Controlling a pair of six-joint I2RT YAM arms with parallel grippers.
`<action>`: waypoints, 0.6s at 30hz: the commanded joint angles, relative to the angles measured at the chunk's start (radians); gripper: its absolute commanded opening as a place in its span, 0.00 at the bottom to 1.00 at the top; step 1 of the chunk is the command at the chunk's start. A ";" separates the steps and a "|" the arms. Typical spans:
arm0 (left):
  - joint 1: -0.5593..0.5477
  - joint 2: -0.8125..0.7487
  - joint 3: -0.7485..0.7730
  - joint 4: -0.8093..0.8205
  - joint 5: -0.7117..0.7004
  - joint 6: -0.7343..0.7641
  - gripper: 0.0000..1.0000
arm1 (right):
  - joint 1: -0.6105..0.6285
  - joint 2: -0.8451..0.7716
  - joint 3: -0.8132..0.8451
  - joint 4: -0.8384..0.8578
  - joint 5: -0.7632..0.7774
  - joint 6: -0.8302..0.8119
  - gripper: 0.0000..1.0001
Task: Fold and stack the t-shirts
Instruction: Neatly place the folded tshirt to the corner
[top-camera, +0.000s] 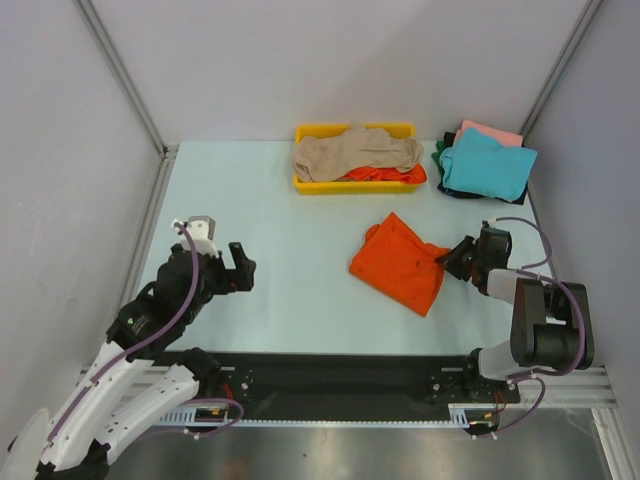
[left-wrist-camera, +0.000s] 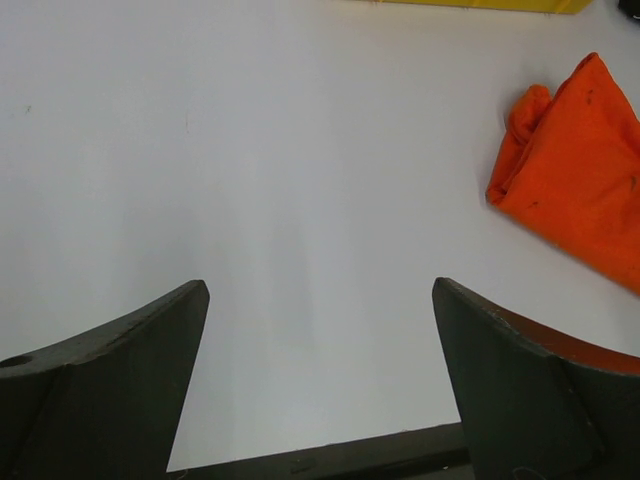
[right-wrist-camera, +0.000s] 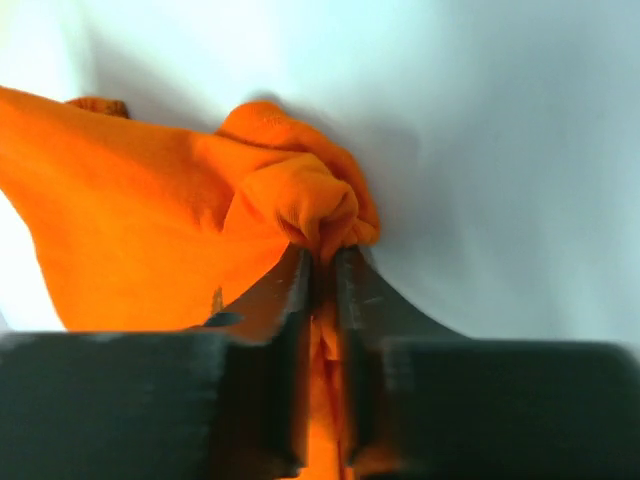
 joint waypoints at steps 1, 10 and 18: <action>0.010 -0.006 -0.008 0.039 0.010 0.013 1.00 | 0.006 0.009 0.036 -0.013 -0.001 -0.010 0.07; 0.009 -0.003 -0.011 0.040 0.018 0.016 1.00 | 0.012 -0.079 0.284 -0.197 -0.128 -0.171 0.00; 0.010 0.002 -0.011 0.042 0.021 0.017 1.00 | 0.000 -0.028 0.502 -0.297 -0.210 -0.187 0.00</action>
